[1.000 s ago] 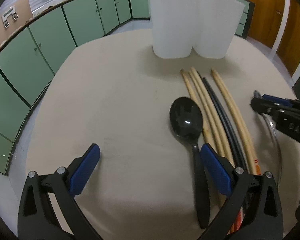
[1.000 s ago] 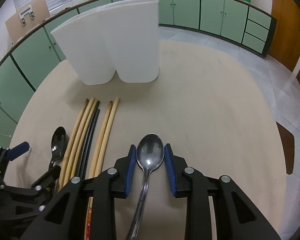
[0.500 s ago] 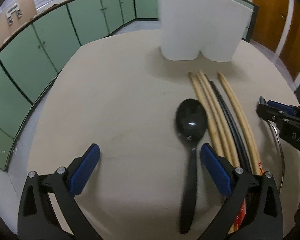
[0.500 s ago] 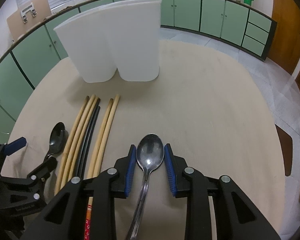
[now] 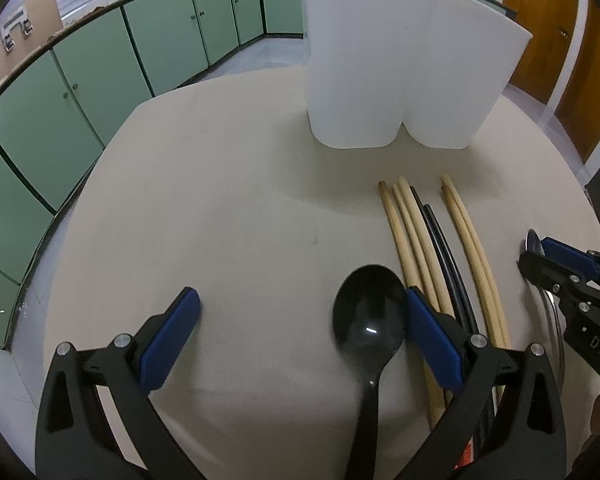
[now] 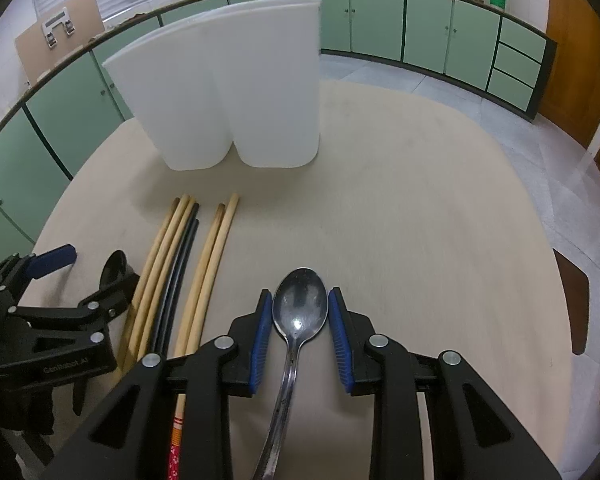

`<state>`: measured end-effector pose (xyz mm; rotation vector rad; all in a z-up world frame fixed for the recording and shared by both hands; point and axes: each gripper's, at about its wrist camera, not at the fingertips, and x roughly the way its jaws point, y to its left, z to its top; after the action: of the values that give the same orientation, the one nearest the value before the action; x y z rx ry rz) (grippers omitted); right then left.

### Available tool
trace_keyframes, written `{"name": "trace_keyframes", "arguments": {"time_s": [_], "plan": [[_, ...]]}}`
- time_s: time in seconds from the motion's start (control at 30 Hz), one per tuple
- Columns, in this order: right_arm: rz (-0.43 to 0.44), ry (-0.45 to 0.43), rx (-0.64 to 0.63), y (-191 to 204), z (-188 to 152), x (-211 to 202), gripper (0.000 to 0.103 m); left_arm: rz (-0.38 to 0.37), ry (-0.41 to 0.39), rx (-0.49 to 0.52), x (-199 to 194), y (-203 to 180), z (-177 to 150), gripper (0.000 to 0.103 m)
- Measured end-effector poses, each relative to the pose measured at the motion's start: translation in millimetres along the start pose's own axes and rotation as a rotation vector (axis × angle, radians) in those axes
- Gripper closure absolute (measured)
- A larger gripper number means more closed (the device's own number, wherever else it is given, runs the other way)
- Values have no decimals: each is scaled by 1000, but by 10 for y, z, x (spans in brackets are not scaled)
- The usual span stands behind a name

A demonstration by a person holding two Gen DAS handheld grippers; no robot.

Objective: Organize utensils
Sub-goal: 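Close the left tool on the black plastic spoon's bowl, then lower the black spoon into the holder with the left tool while the right drops the silver spoon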

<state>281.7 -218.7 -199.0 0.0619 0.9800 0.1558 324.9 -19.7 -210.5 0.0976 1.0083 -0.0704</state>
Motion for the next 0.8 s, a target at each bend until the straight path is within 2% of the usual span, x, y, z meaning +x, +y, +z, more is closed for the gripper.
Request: {"name": "trace_keyframes", "arguments": {"time_s": [0.13,0.23,0.3,0.33,0.37,0.4,0.5,0.6,0.8], "plan": [[9,5,1,-28,10,-11,74,-22,-2,-14,22,34,27,10],[7,10,-3,-42,32,-12,74,-40,-17,-13,18,80,77,31],[7,16,-4,-49,47,-13,75,-61,-19,-4,5,65,82,49],[8,19,-7,-53,52,-17,75,-71,-20,4,5,54,104,54],[11,20,-5,-54,60,-19,75,-78,-22,10,3,48,119,64],[14,20,-2,-61,68,-23,75,-91,-22,14,-1,44,130,69],[26,10,10,-98,66,-68,75,-120,-37,14,-43,54,154,69],[46,-43,16,-141,30,-193,75,-139,-102,-2,-193,92,114,69],[73,-185,-2,-189,-29,-576,75,-156,-304,-32,-675,138,-11,69]]}}
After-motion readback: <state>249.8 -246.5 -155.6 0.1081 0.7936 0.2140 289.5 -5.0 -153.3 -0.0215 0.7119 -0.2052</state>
